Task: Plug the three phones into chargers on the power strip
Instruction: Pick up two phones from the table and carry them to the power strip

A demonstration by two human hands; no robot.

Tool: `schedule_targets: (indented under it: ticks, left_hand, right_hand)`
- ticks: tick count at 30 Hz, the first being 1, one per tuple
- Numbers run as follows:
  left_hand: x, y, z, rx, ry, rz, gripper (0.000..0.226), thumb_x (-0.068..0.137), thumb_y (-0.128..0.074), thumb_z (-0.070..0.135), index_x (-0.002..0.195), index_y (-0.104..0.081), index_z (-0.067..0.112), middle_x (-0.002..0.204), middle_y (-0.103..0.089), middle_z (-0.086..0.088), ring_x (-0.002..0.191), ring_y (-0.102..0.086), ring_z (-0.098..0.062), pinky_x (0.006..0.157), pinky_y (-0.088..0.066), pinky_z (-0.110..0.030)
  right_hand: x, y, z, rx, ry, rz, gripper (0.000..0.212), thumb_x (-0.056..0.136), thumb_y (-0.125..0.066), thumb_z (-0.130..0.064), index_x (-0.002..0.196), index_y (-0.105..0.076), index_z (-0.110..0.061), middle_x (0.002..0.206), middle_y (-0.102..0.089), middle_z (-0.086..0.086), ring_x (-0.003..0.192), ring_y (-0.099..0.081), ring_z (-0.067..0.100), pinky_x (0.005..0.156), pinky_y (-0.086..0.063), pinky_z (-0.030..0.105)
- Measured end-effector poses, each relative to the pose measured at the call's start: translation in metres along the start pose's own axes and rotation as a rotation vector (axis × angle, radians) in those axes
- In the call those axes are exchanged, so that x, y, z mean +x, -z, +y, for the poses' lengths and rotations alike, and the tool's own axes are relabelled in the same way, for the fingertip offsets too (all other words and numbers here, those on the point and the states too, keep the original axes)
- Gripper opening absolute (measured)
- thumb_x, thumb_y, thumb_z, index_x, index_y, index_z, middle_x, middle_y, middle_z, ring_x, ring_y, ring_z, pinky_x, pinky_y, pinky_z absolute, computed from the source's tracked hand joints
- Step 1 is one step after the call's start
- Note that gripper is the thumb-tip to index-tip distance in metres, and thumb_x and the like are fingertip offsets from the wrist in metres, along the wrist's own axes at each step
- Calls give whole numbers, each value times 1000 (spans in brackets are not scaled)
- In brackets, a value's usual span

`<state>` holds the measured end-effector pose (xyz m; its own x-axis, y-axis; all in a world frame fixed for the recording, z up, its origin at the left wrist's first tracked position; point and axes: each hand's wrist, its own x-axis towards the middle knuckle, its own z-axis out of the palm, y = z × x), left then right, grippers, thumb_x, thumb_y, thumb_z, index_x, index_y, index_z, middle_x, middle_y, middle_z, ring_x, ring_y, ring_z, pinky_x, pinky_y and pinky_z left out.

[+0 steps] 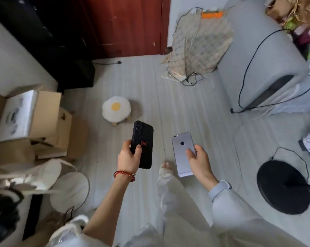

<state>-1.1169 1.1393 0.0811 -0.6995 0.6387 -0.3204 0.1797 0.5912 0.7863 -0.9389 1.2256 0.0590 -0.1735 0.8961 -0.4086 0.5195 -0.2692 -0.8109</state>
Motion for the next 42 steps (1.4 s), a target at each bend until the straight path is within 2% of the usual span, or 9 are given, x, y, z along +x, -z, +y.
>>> schedule_targets:
  ticks: [8,12,16,20,23,26,31,35,42]
  left_hand:
    - [201,-54,162,-5,-78,-81,24,90,-48,17,109,-50,3,97,-63,-13,84,-58,-27,69,-43,-29]
    - [283,-82,212,35,-86,-80,26,90,-48,18,112,-50,4,91,-57,-6,82,-52,-23,70,-40,-28]
    - [376,-119,244,14,-34,-132,27,90,-48,19,113,-49,5,101,-62,-13,89,-57,-28,74,-46,-32]
    - [471,-158,291,-37,0,-189,27,90,-47,17,113,-47,3,108,-61,-16,85,-54,-24,70,-43,-30]
    - [545,-188,340,-42,-3,-231,28,91,-46,17,114,-47,3,109,-60,-16,85,-53,-22,66,-43,-27]
    - [608,-224,394,-26,-17,-271,29,91,-47,20,115,-46,4,108,-60,-15,86,-54,-23,69,-44,-30]
    - [674,-289,463,9,-29,-346,28,91,-47,19,114,-45,4,98,-57,-10,83,-54,-25,68,-43,-31]
    - [720,-357,503,5,18,-371,28,90,-48,20,113,-45,4,106,-62,-16,89,-59,-29,74,-49,-36]
    - [789,-508,557,-103,297,-336,33,91,-47,14,119,-41,-2,120,-56,-20,100,-56,-32,76,-45,-33]
  right_hand:
    - [202,41,-120,31,19,36,7,91,-47,-17,96,-49,-12,80,-54,2,79,-53,24,70,-45,35]
    - [291,50,-161,40,15,61,9,92,-47,-16,97,-49,-9,84,-54,6,78,-53,23,68,-44,32]
    - [388,55,-192,56,-34,88,9,91,-46,-16,98,-50,-10,83,-54,2,77,-53,20,68,-42,31]
    - [486,63,-229,52,-74,136,7,92,-46,-15,96,-49,-10,90,-58,10,84,-57,28,75,-49,41]
    - [565,73,-265,52,-106,155,12,91,-45,-13,96,-51,-5,81,-54,5,80,-53,26,69,-44,36]
    - [635,94,-300,55,-134,195,12,91,-44,-13,98,-51,-7,90,-56,9,83,-54,26,71,-43,35]
    - [730,137,-319,27,-174,213,22,91,-44,-9,108,-52,2,107,-60,21,97,-57,34,83,-47,42]
    - [817,182,-323,1,-197,194,26,91,-44,-9,112,-51,3,113,-59,22,98,-57,33,80,-45,38]
    - [989,263,-307,-105,-273,45,25,93,-41,-13,116,-45,-3,115,-57,18,91,-52,29,74,-40,33]
